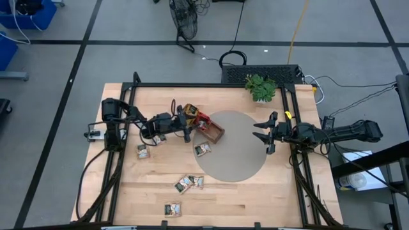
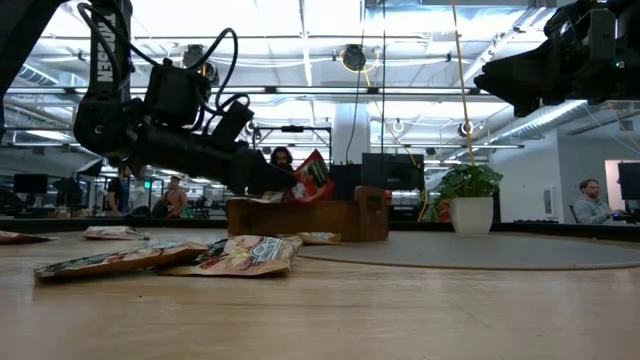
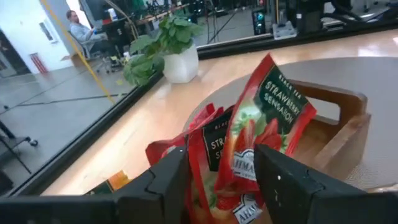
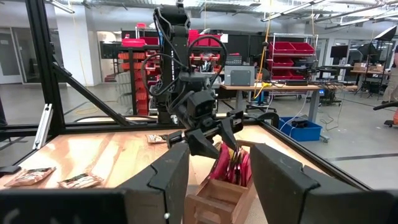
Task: Pick & Place Tea
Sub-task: Put the red tea bag into the middle section of the wooden organizer
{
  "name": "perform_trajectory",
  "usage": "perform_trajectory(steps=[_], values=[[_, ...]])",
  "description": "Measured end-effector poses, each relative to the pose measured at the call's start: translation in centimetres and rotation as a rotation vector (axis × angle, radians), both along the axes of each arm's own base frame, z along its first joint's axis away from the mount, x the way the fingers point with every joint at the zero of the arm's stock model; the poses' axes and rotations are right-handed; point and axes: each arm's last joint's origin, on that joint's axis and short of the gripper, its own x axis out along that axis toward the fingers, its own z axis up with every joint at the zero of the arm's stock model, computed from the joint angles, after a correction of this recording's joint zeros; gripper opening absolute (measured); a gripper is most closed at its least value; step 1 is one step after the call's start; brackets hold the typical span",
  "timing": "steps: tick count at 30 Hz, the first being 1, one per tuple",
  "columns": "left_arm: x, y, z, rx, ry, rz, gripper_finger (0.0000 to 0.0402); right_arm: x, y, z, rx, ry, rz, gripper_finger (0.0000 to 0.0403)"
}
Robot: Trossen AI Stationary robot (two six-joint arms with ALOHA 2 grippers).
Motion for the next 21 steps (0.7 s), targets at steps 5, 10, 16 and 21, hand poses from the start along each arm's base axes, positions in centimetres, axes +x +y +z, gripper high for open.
perform_trajectory(steps=[5, 10, 16, 21], values=[[-0.03, 0.08, 0.0, 0.002, 0.001, 0.046, 0.0182, 0.0, 0.0, 0.01, 0.0, 0.0, 0.0, 0.0155], [-0.08, 0.22, 0.0, 0.005, 0.001, 0.096, 0.0181, 0.0, 0.0, 0.01, 0.0, 0.0, 0.0, 0.0155], [-0.18, 0.43, -0.11, -0.056, -0.011, 0.176, 0.0205, 0.0, 0.0, 0.01, 0.0, 0.0, 0.0, 0.0155], [-0.17, 0.42, -0.1, -0.055, -0.012, 0.176, 0.0239, 0.0, 0.0, 0.0, 0.0, 0.0, 0.0, 0.0155]])
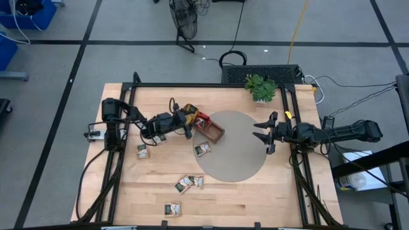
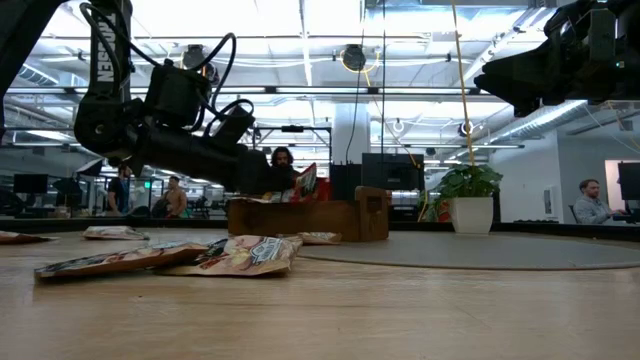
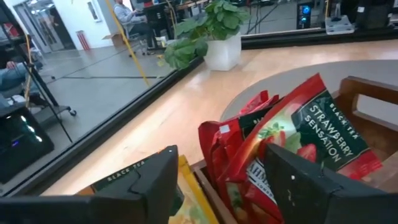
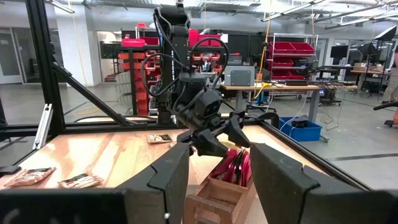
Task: Pick & Place Tea
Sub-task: Put the red tea bag into the middle section of the wooden organizer
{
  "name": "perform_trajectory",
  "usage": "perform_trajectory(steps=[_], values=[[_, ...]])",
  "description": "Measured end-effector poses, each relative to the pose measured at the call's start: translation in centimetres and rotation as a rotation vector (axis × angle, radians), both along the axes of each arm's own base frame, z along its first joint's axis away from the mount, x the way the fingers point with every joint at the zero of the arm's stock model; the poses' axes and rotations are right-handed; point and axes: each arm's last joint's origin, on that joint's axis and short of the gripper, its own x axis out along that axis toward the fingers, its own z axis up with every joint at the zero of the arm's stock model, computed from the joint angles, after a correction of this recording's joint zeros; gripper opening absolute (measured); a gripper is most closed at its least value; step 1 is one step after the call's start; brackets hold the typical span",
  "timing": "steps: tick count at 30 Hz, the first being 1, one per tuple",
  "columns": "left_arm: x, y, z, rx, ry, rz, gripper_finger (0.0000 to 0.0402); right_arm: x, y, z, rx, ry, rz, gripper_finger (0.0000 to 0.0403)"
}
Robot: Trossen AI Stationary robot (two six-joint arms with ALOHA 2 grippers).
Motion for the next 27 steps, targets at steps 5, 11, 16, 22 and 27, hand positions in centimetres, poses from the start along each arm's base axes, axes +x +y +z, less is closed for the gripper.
perform_trajectory(steps=[5, 11, 16, 22, 27], values=[[0.0, -0.1, 0.2, 0.042, 0.0, -0.008, 0.0263, 0.0, 0.0, 0.0, 0.0, 0.0, 0.0, 0.0155], [0.2, -0.4, 1.0, 0.08, -0.068, -0.022, 0.0266, 0.0, 0.0, 0.0, 0.0, 0.0, 0.0, 0.0155], [0.2, -0.4, 1.1, 0.083, -0.077, -0.021, 0.0255, 0.0, 0.0, 0.0, 0.0, 0.0, 0.0, 0.0155], [0.4, -1.2, 1.7, 0.097, -0.083, -0.007, 0.0231, 0.0, 0.0, 0.0, 0.0, 0.0, 0.0, 0.0155], [1.5, -2.7, 3.1, 0.146, 0.098, -0.007, 0.019, 0.0, 0.0, 0.0, 0.0, 0.0, 0.0, 0.0155]])
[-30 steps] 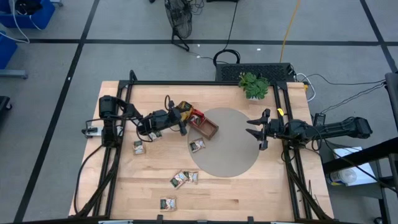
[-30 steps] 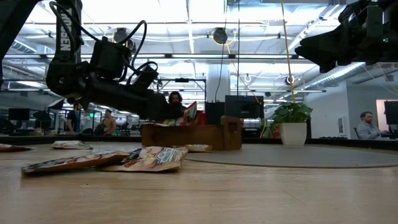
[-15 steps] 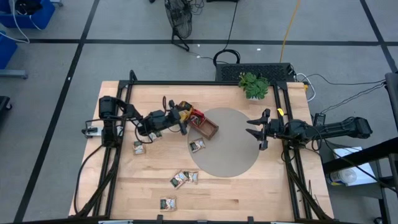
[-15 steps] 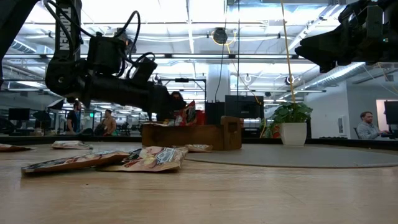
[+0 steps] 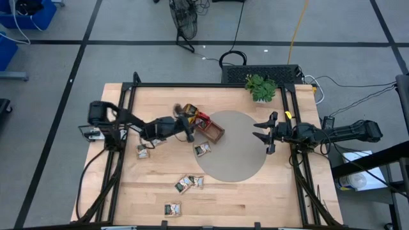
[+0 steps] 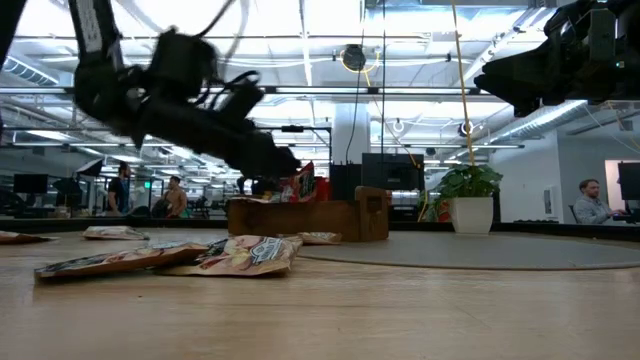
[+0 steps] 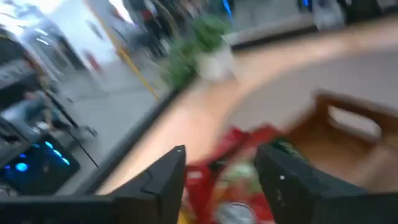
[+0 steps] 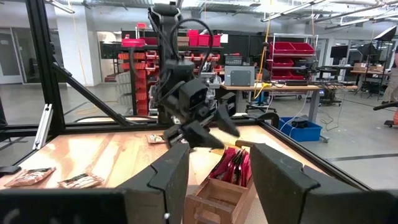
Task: Pick & Place Tea
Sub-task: Put the red tea bag into the middle section of the wooden organizer
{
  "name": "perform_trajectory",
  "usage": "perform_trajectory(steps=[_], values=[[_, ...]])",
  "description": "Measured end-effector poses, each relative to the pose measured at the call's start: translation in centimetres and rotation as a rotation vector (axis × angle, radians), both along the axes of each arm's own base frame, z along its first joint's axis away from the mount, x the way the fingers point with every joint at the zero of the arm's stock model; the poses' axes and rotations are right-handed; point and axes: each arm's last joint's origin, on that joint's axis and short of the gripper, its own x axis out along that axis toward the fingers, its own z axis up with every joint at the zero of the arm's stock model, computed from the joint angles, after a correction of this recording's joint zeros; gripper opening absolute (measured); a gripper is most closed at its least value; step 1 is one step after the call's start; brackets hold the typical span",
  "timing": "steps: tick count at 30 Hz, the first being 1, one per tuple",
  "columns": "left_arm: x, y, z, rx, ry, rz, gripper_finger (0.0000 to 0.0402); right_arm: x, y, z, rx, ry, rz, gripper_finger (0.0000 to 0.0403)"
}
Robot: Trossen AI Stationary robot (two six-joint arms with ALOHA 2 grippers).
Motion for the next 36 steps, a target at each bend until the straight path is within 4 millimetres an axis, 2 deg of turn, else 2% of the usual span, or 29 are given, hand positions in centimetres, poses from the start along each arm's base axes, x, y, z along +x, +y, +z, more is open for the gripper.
perform_trajectory(steps=[2, 5, 7, 8, 10, 19, 27, 31, 36], values=[[0.8, -0.3, 0.7, -0.034, 0.142, -0.014, 0.0155, 0.0, 0.0, 0.0, 0.0, 0.0, 0.0, 0.0155], [2.2, -0.5, 1.6, -0.079, 0.341, -0.014, 0.0084, 0.0, 0.0, 0.0, 0.0, 0.0, 0.001, 0.0155], [2.8, -0.5, 2.2, -0.08, 0.413, -0.016, 0.003, 0.0, 0.0, 0.0, 0.0, -0.001, 0.0, 0.0155], [3.2, -0.5, 2.5, -0.075, 0.42, -0.02, 0.0016, 0.0, 0.0, 0.0, 0.0, -0.001, 0.001, 0.0155], [3.8, -0.3, 2.9, -0.06, 0.412, -0.026, 0.0015, 0.0, 0.0, 0.0, 0.0, 0.0, 0.001, 0.0155], [3.3, 0.9, 2.3, -0.101, 0.476, -0.016, 0.0009, 0.0, 0.0, 0.0, 0.0, -0.001, 0.0, 0.0155], [3.7, 1.7, 0.0, -0.154, 0.515, -0.016, 0.0009, 0.0, 0.0, 0.0, 0.0, 0.0, 0.0, 0.0155], [3.9, 1.5, -0.4, -0.145, 0.514, -0.02, 0.0005, 0.0, 0.0, 0.0, 0.0, 0.0, 0.001, 0.0155], [3.9, 0.8, 0.2, -0.134, 0.502, -0.041, 0.0013, 0.0, 0.0, 0.0, 0.0, -0.001, 0.0, 0.0155]])
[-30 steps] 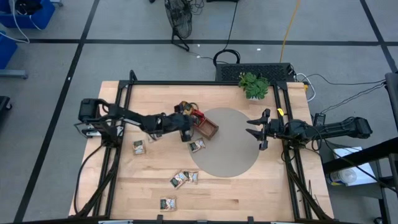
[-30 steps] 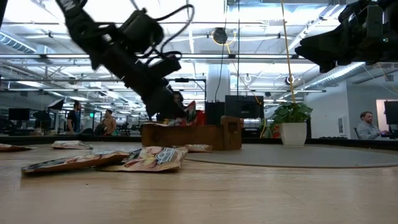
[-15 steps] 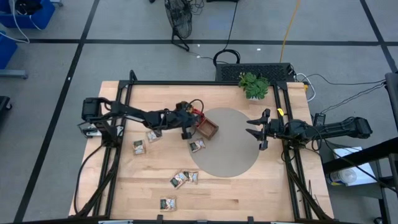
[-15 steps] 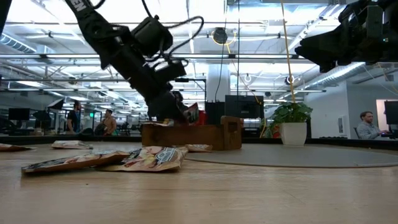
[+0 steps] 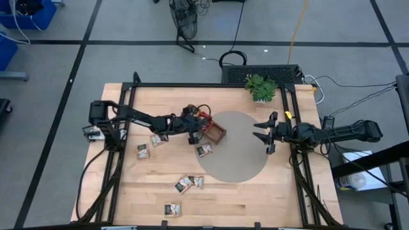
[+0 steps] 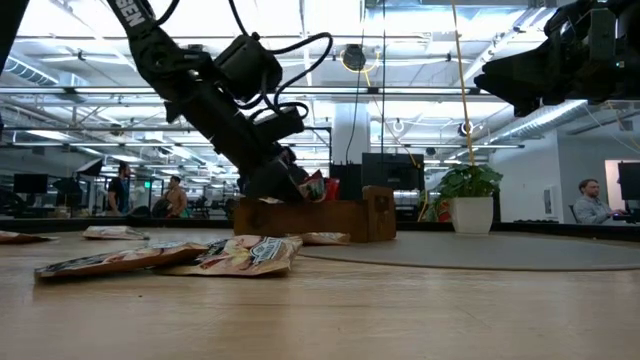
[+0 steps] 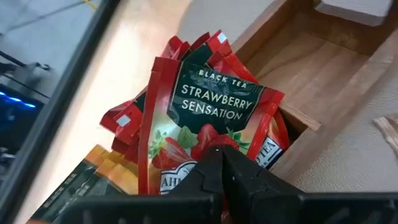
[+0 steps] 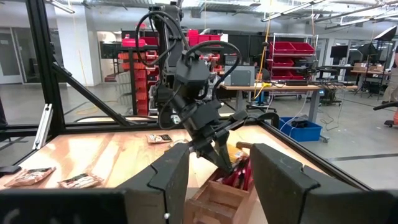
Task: Pick & Place Tea
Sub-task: Put the red tea bag into the middle section of the wooden organizer
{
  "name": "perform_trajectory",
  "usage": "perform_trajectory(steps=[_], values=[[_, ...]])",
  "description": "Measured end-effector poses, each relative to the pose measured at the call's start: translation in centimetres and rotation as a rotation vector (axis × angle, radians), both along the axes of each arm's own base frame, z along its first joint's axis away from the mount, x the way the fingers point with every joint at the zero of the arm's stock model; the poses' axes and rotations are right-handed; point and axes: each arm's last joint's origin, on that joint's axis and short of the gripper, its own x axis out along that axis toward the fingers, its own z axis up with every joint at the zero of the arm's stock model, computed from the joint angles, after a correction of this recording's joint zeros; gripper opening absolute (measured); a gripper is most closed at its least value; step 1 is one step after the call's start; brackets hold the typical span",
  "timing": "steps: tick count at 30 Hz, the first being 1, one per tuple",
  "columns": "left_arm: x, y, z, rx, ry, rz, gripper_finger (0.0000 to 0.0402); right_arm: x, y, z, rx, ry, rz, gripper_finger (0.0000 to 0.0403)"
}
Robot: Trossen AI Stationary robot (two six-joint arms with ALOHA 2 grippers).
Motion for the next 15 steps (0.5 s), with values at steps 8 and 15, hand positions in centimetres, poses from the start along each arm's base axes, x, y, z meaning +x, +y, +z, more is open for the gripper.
perform_trajectory(steps=[8, 15], values=[[-0.3, -0.7, 2.3, 0.048, -0.058, 0.0, 0.0015, 0.0, 0.0, 0.0, 0.0, 0.0, 0.0, 0.0155], [-0.5, -0.8, 3.5, 0.064, -0.09, -0.006, 0.0016, 0.0, 0.0, 0.0, 0.0, 0.001, 0.0, 0.0155]])
